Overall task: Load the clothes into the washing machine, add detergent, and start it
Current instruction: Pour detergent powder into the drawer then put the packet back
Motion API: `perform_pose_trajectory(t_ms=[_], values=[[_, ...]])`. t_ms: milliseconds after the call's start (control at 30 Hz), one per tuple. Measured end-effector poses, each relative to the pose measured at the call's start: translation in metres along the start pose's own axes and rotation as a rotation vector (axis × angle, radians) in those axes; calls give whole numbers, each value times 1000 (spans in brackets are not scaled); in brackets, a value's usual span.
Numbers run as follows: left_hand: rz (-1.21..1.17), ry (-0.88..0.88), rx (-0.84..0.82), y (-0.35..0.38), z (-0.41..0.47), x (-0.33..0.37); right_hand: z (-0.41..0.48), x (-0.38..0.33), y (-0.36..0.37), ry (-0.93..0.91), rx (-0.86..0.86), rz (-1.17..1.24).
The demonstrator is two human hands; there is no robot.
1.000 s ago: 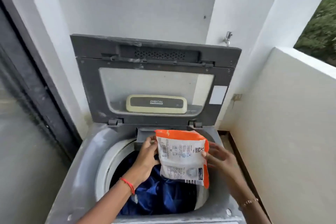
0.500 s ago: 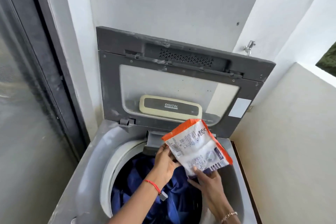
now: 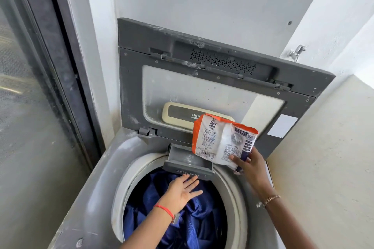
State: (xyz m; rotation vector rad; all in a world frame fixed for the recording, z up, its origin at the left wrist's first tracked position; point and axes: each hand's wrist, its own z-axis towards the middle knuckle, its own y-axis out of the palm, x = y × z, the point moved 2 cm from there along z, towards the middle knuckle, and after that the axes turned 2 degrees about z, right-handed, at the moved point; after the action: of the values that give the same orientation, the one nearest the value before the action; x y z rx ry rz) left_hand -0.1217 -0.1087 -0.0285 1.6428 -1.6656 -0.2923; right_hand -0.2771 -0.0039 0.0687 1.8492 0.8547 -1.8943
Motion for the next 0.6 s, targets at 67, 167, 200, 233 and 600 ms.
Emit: perform_pose_trajectory(t_ms=[67,167,200,233,600], values=[[-13,9,12,-3,0,3,6,0,3,-36,-13,-71],[-32,10,46,-8,1,6,10,-1,5,-105,-17,-178],[-42,10,50,-9,2,6,11,-3,6,-128,-18,-215],[-53,8,52,-11,2,6,12,-5,8,-149,-20,-249],[-97,-23,23,-12,5,3,18,-27,23,-245,-49,-443]])
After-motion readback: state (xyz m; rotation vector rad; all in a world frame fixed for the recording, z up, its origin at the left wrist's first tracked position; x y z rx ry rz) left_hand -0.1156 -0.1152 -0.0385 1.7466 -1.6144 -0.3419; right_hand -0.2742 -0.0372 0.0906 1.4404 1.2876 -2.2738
